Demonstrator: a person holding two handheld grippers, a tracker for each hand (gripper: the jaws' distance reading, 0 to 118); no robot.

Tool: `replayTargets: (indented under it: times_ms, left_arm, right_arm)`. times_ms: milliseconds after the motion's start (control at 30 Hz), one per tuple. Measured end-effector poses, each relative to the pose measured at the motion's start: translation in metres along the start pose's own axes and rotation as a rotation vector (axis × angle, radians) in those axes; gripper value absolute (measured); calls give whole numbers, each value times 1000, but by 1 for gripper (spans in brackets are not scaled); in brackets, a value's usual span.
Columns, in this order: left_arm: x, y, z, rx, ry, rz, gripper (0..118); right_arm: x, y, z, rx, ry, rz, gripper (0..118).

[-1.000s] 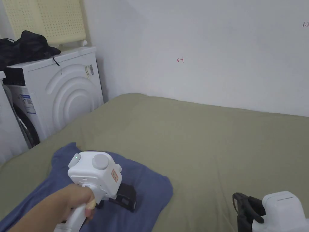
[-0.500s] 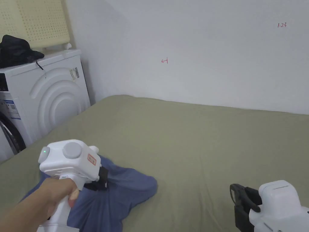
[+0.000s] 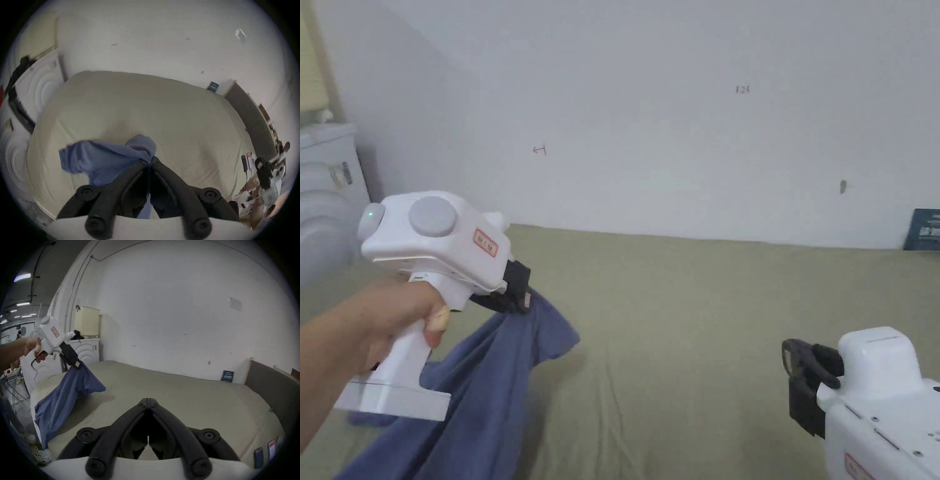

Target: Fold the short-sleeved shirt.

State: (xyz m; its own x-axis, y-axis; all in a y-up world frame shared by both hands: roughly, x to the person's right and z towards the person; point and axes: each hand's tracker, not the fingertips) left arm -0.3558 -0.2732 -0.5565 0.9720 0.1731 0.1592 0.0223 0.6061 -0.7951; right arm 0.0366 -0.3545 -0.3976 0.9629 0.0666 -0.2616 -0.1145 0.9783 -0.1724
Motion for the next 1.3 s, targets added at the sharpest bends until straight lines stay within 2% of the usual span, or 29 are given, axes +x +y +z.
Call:
replayTargets:
  times_ms: [367,600,767,1033,1067,1133,1167,1233,1300]
  left_arm:
    - [251,25,-36,6,-326,-300,2]
    - [374,-4,-85,-99,-579,-439,2]
    - [418,-56,-133,-230,-617,-532,2]
    - [411,-114,-181,-275,-597,-454,3]
    - [406,-113,-179,-241,-549,-449,12]
    - [394,-106,-167,-172,-484,-430,81]
    - [382,-99,-157,-136,-480,-396,100]
    - [353,-83,-124,-48,-508,-305,101]
    - [318,-74,-83,77,-451,-239,101]
  right_arm:
    - [121,-7,94,-25,-292,-17,0]
    - [168,-19,145,-48,-423,-33,0]
    - [183,-29,168,-67,-466,-45,0]
    - [181,-38,162,-92,-447,-87,0]
    - [179,-37,160,-87,-432,-89,0]
    - [174,-32,156,-71,-406,-86,0]
    - [173,-29,153,-59,-395,-83,0]
    - [171,-22,149,-43,-374,-87,0]
    - [169,-15,145,-31,-357,-88,0]
